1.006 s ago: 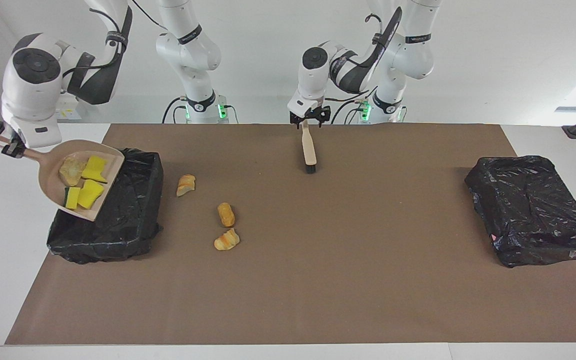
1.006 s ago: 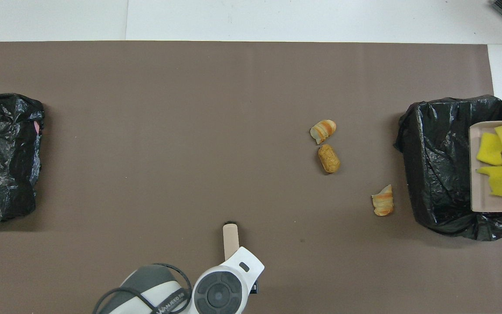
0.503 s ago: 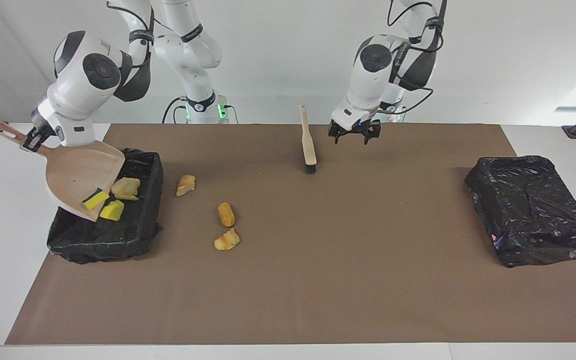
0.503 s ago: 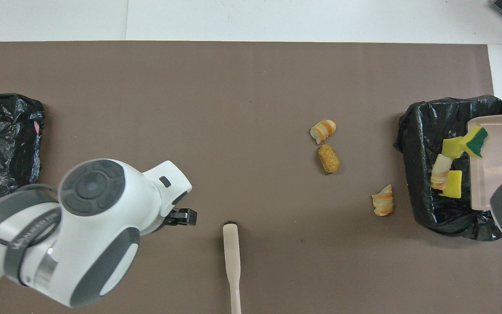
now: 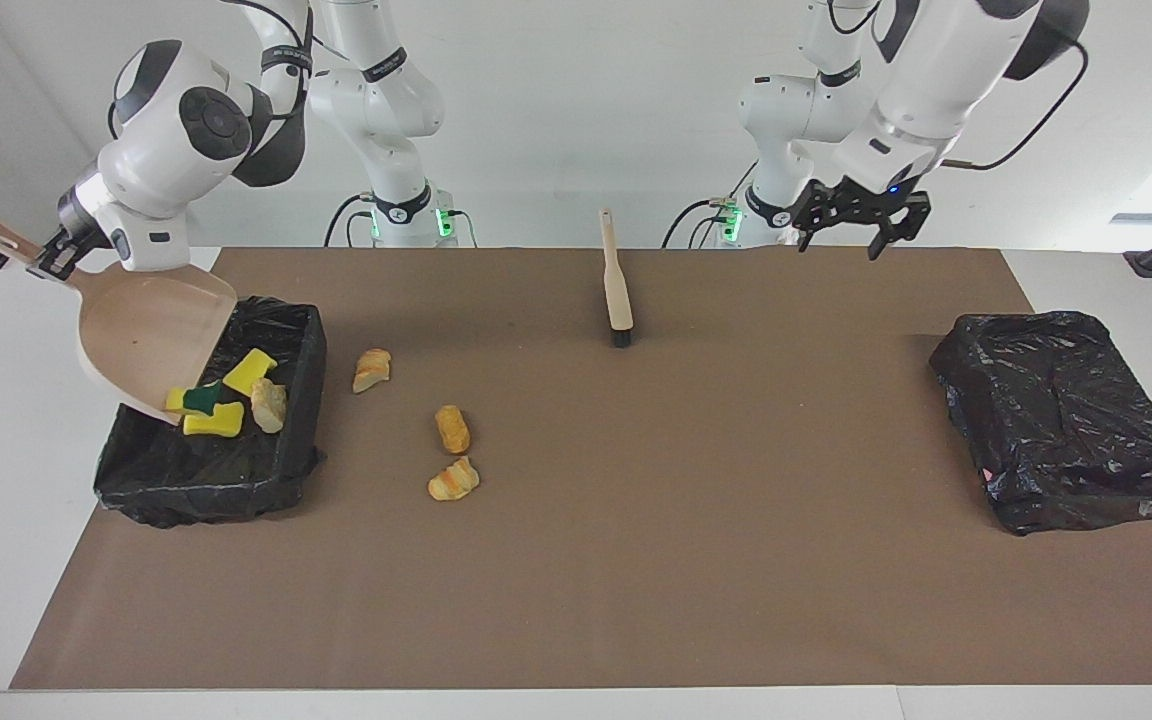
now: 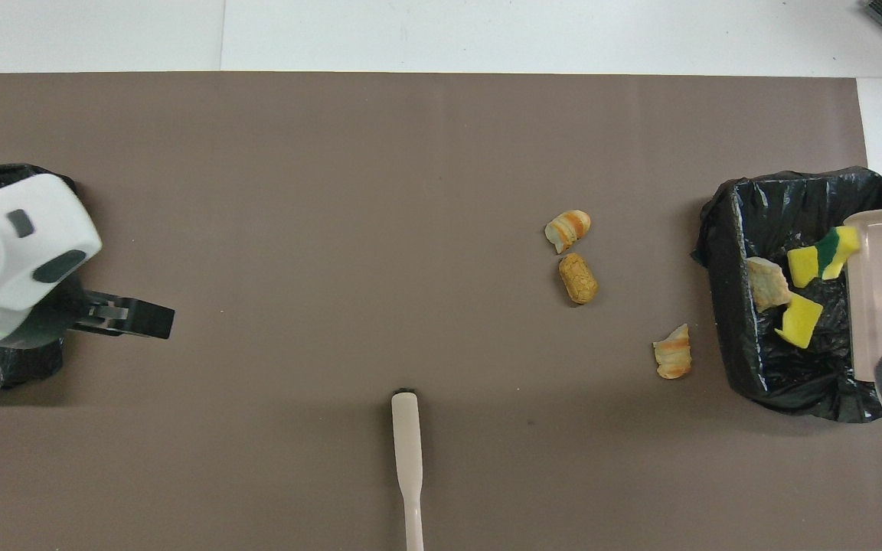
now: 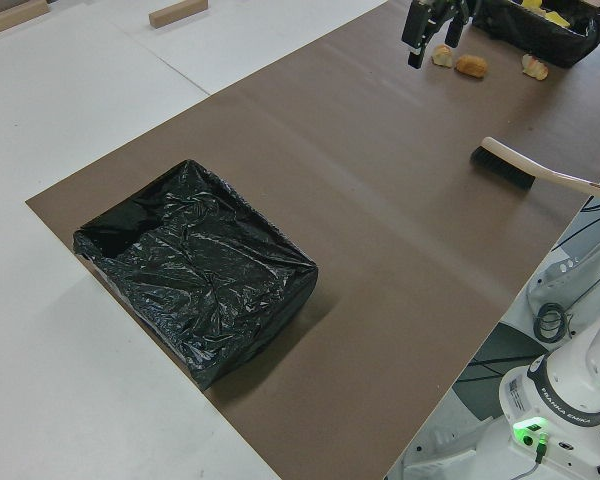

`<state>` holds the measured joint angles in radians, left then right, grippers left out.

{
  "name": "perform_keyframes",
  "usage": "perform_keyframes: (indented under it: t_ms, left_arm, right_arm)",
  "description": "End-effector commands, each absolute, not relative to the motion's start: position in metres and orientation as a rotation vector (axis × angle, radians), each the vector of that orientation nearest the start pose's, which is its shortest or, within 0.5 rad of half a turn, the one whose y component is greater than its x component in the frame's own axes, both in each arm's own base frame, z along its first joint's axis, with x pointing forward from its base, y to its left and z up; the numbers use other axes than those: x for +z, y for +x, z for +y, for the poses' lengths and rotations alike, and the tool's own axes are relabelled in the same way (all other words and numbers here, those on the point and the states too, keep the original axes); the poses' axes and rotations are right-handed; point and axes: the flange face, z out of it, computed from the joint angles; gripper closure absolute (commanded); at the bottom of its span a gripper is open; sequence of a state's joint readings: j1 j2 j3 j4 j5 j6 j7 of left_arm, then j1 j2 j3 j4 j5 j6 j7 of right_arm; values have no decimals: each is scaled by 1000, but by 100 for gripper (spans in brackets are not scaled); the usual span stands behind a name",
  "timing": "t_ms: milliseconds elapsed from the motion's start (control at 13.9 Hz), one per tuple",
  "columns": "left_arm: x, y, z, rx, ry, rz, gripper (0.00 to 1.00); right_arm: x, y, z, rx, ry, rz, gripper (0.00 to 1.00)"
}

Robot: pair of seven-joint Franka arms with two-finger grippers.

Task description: Sweep and dump trash in bin

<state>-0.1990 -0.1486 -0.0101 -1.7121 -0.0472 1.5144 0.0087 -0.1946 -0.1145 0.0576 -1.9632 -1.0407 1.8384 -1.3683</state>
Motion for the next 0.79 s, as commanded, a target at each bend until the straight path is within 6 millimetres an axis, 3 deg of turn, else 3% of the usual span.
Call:
perform_keyframes:
  t_ms: [0,144,287,719]
  left_arm:
    - [659,496,-77,63,-3110,422,0]
    - [666,509,-75,52,-3079,417,0]
    - [672,518,-65,93,-3088,384,0]
    - [678,520,-59,96,-3099,377,0]
  right_arm:
    - [577,512,-131,-850,1633,1594,100]
    - [583,514,-114,-767,1689,1642,100]
    - [574,513,-101,-688,1822,1690,100]
    - [555,514,-42,-372,2184,1725,100]
